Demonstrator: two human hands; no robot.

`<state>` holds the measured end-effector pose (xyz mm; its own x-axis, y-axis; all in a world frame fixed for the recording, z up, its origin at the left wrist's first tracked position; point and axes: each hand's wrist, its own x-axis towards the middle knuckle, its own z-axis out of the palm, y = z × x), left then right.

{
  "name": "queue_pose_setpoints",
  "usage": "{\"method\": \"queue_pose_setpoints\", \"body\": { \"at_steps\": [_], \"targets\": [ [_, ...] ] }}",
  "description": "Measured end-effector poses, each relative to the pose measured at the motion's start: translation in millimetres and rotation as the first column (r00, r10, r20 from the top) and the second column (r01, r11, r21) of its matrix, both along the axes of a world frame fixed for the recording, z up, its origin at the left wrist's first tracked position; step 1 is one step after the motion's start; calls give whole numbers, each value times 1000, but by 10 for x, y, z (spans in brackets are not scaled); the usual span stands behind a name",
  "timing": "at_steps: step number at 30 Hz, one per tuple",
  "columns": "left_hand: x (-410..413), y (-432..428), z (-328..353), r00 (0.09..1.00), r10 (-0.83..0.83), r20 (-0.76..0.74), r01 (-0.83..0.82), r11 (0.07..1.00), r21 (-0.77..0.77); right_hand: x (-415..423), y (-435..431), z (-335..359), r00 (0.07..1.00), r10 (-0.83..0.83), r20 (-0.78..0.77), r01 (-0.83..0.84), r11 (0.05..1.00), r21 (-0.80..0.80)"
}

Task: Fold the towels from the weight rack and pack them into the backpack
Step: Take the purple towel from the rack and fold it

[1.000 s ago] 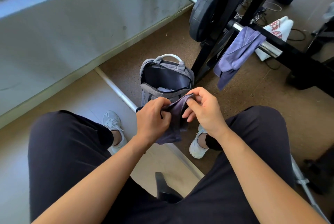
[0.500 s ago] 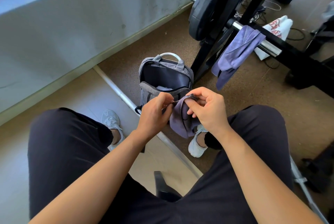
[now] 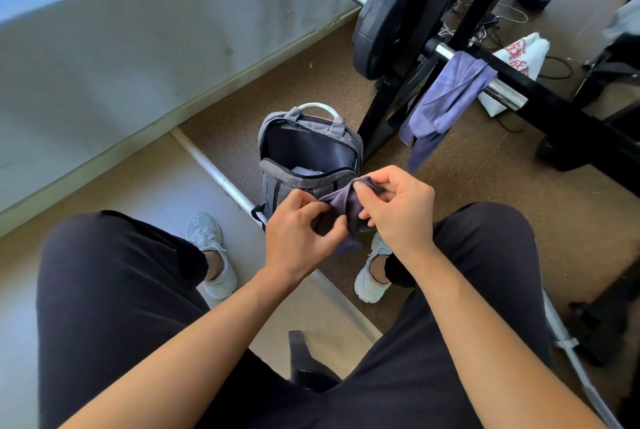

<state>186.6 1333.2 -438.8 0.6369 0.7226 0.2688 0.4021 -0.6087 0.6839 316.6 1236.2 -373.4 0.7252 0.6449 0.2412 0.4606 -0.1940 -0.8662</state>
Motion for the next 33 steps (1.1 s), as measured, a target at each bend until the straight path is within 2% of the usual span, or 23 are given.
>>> {"method": "queue_pose_setpoints", "body": {
  "at_steps": [4, 7, 14, 20, 25, 30, 33],
  "targets": [
    [88, 56, 4, 986, 58, -153, -45, 995, 85, -74, 19, 35, 998, 55, -39, -54, 998, 28],
    [89, 129, -39, 982, 60, -180, -30, 986, 166, -55, 3, 18, 997, 62, -47, -61, 998, 24],
    [37, 265, -264, 966, -202, -164, 228, 961, 157, 135, -36, 14, 998, -11, -64, 14, 999, 47],
    [-34, 360, -404, 938, -279, -208, 314, 936, 161, 305, -80, -19, 996, -69, -57, 72, 996, 49],
    [-105, 384, -338, 941, -306, -145, 330, 925, 189, 498, -105, -167, 995, -98, -24, 98, 995, -29],
    [-195, 437, -271, 975, -196, -106, 216, 947, 237, 698, -141, -293, 1000, -22, 4, 23, 974, -223],
    [-211, 494, -266, 983, -140, -117, 163, 964, 212, 701, -144, -297, 999, 27, 21, -20, 961, -274]
  ]
}}
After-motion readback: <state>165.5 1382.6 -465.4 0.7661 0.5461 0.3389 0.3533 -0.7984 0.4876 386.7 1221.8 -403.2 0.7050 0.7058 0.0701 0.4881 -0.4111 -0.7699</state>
